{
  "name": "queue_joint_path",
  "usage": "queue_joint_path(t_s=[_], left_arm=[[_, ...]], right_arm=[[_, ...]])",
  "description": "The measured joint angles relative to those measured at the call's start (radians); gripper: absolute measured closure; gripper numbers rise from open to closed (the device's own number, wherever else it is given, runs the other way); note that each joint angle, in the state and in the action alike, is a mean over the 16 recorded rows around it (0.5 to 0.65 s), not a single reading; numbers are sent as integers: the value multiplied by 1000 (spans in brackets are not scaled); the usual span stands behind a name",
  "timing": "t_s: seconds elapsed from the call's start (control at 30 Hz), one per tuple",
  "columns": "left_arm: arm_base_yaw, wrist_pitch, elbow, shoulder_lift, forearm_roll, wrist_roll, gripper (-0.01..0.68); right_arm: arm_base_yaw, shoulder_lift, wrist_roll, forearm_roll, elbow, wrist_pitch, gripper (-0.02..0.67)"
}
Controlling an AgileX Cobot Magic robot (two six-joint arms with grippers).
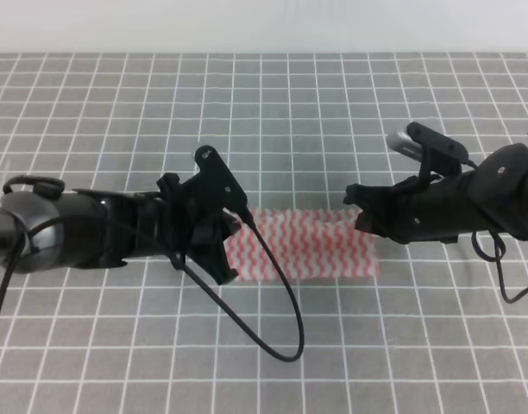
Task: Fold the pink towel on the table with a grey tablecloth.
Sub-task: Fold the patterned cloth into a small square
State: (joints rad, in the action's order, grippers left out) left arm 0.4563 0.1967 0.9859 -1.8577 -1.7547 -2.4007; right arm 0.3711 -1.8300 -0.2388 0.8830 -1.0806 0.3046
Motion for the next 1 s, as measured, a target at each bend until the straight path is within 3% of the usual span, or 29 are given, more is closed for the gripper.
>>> queue_joint_path(t_s=[1.0], left_arm=[[0,-16,17,-29,-6,-5,673]], right_arm=[[0,-49,4,0,-28,-11,650]])
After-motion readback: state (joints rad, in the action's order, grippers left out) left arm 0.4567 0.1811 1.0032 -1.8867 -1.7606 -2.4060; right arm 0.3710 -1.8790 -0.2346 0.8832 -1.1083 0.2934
